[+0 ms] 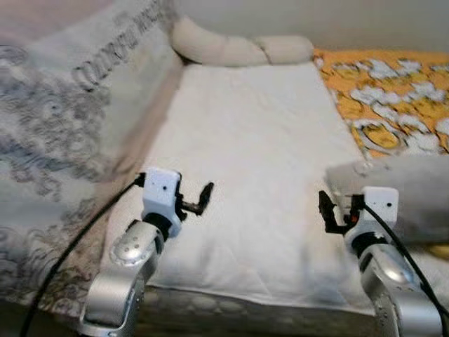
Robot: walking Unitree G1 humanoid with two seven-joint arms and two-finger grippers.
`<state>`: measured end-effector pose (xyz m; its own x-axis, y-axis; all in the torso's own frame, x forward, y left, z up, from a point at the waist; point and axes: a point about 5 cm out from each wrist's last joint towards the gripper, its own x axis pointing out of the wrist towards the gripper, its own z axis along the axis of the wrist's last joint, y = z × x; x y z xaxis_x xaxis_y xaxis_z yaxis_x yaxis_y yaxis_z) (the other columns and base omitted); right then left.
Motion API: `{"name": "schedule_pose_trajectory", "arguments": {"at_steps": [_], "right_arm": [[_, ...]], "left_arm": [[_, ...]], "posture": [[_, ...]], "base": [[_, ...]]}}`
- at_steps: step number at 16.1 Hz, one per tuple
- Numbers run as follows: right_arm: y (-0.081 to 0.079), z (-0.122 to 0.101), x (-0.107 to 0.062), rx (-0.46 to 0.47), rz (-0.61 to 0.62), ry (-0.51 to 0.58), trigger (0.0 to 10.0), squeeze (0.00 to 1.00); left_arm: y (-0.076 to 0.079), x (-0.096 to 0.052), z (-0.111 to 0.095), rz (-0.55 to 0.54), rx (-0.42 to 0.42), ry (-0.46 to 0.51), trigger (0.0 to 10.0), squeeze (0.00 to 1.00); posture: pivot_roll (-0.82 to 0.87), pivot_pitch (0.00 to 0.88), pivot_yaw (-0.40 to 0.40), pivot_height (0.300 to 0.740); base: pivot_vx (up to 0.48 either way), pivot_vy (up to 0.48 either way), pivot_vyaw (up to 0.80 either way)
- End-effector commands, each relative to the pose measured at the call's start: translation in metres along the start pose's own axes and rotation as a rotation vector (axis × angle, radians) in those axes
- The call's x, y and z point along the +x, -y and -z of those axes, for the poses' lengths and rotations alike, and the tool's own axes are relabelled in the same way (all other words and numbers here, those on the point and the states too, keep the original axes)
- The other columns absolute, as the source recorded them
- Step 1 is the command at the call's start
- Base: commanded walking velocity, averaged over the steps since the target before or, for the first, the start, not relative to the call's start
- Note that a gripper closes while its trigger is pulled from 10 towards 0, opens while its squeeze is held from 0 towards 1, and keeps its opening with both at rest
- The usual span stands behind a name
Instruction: Clean up the room
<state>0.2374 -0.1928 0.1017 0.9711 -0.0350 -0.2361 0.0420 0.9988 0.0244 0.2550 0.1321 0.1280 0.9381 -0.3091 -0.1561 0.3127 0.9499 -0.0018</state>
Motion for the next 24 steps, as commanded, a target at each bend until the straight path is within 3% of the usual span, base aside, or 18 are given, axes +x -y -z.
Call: {"name": "schedule_pose_trajectory", "arguments": {"at_steps": [1, 4, 16, 24], "right_arm": [[-0.0018, -0.0017, 0.0016, 0.009, -0.008, 0.004, 10.0, 0.0], [-0.0038, -0.0022, 0.0017, 0.015, -0.013, 0.005, 10.0, 0.0], [0.0009, -0.0034, 0.0012, -0.009, -0.017, -0.013, 10.0, 0.0], [-0.0078, 0.0031, -0.0032, 0.0, -0.043, -0.042, 10.0, 0.0]], "left_arm": [[-0.0041, -0.0012, -0.0006, -0.027, 0.008, 0.002, 10.0, 0.0], [-0.0042, -0.0016, -0.0003, -0.034, 0.016, -0.004, 10.0, 0.0], [-0.004, 0.0027, 0.0003, -0.046, -0.013, -0.002, 10.0, 0.0], [-0.0065, -0.0009, 0.0011, -0.054, 0.001, -0.007, 10.0, 0.0]], "posture": [[0.03, 0.0, -0.007, 0.74], [0.04, 0.0, -0.009, 0.74], [0.01, 0.0, -0.006, 0.74], [0.01, 0.0, -0.001, 0.74]], "base": [[0.0, 0.0, 0.0], [0.0, 0.0, 0.0], [0.0, -0.423, 0.0], [0.0, -0.306, 0.0]]}}
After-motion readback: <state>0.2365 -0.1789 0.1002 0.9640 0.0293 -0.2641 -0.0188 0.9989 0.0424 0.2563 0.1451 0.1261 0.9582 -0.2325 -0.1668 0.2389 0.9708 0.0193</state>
